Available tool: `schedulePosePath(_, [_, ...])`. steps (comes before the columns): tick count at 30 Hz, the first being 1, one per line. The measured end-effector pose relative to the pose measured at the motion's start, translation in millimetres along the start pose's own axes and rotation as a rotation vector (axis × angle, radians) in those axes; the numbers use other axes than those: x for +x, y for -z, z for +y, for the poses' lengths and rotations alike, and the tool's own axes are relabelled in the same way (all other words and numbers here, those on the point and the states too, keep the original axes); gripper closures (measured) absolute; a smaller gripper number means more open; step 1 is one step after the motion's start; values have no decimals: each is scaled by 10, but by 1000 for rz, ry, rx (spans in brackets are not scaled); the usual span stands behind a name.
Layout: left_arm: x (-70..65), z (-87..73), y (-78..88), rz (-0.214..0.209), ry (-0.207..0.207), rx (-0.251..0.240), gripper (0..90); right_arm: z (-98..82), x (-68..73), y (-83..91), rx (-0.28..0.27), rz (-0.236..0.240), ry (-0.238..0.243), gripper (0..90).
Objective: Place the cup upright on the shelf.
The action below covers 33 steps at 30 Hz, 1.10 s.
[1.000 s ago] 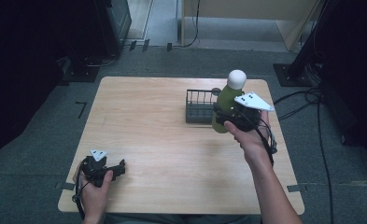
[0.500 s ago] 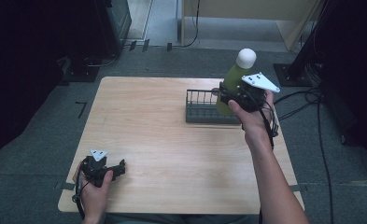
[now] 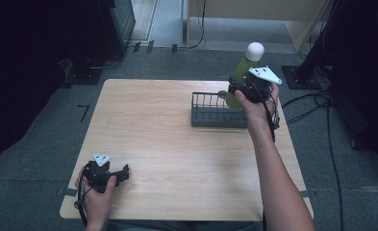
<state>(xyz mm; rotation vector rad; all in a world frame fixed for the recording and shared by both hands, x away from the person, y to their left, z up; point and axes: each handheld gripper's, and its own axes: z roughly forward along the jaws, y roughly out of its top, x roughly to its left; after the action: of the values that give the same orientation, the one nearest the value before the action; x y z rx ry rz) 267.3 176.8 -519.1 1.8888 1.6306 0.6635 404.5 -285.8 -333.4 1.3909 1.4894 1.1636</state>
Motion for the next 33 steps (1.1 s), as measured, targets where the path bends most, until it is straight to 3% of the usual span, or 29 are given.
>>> schedulePosePath(14, [0,0,0,0,0,0,0,-203,-50,-275,56,-25,12,207])
schedulePosePath(33, [0,0,0,0,0,0,0,-446,-130,-409,123,-14,-2,207])
